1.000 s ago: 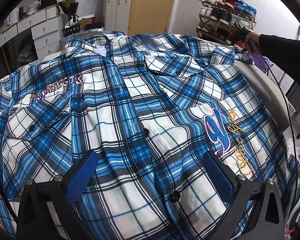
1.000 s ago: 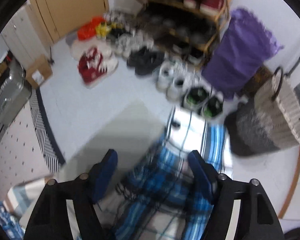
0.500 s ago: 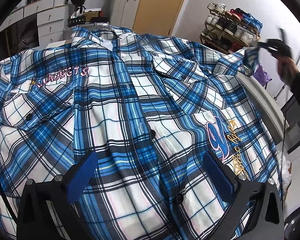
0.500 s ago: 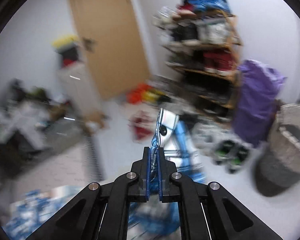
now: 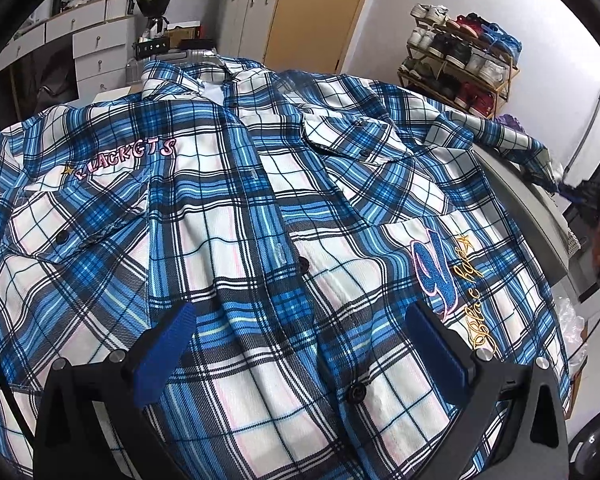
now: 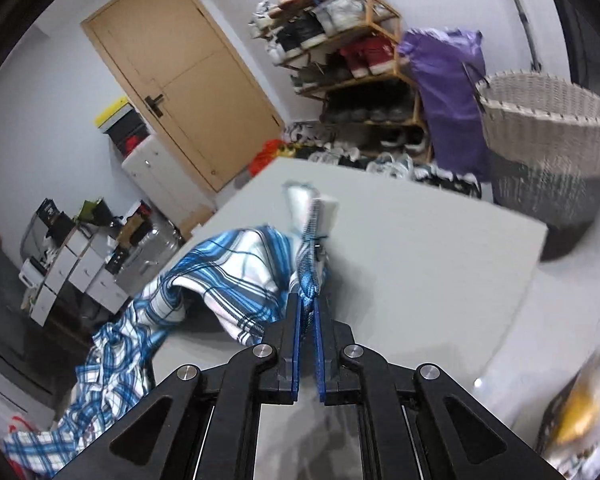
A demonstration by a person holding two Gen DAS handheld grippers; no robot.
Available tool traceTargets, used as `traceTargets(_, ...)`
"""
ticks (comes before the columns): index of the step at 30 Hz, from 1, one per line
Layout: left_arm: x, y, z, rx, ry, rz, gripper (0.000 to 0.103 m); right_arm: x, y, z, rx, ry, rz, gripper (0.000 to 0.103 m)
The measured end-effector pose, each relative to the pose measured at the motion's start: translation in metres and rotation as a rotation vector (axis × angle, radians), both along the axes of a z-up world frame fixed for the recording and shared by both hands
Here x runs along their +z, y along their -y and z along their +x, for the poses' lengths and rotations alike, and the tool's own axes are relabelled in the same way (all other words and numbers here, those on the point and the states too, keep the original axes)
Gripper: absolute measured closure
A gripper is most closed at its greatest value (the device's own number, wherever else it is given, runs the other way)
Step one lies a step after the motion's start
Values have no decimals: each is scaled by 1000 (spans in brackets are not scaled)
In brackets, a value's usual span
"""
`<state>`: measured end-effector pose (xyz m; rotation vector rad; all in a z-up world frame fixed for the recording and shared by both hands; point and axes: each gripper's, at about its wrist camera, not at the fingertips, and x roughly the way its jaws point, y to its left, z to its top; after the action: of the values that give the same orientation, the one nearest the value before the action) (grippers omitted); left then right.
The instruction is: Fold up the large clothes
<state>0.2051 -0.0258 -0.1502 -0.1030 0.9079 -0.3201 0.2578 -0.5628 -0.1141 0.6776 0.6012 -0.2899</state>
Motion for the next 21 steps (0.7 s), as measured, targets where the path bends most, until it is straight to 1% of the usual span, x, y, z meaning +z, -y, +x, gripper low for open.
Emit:
traceTargets(2,-1,0,1,1,-2,-3,1,-1,1,-1,-11,-24,27,94)
traceTargets(3,-1,0,1,1,-3,-3,1,-2,0,-1,-9,-36,42,91)
traceTargets(4,-1,0,1,-1,-4,-3,1,-3,1,1,-3,-48,63,83)
traceTargets(6,0,0,0,0,-1,-1,1,-3,4,4,-2,-58,98,75)
traceTargets(8,-1,0,0,-1,-2,-2,1,-5,6,3,-10,-66,98,66)
traceTargets(10,-1,0,0,-1,-3,-4,1,-6,9,4,-21,-66,116,48)
traceTargets(13,-1,0,0,0,-3,-4,1,-9,23,7,-64,-68,184,45)
traceTargets(15,-2,0,0,-3,-2,-8,1,-10,31,9,-83,-68,214,39)
traceTargets(17,-2,0,0,-4,-3,-9,1,-11,40,9,-120,-72,213,38)
traceTargets(21,-1,1,-2,-14,7,-17,1,-23,59,19,-156,-90,292,37)
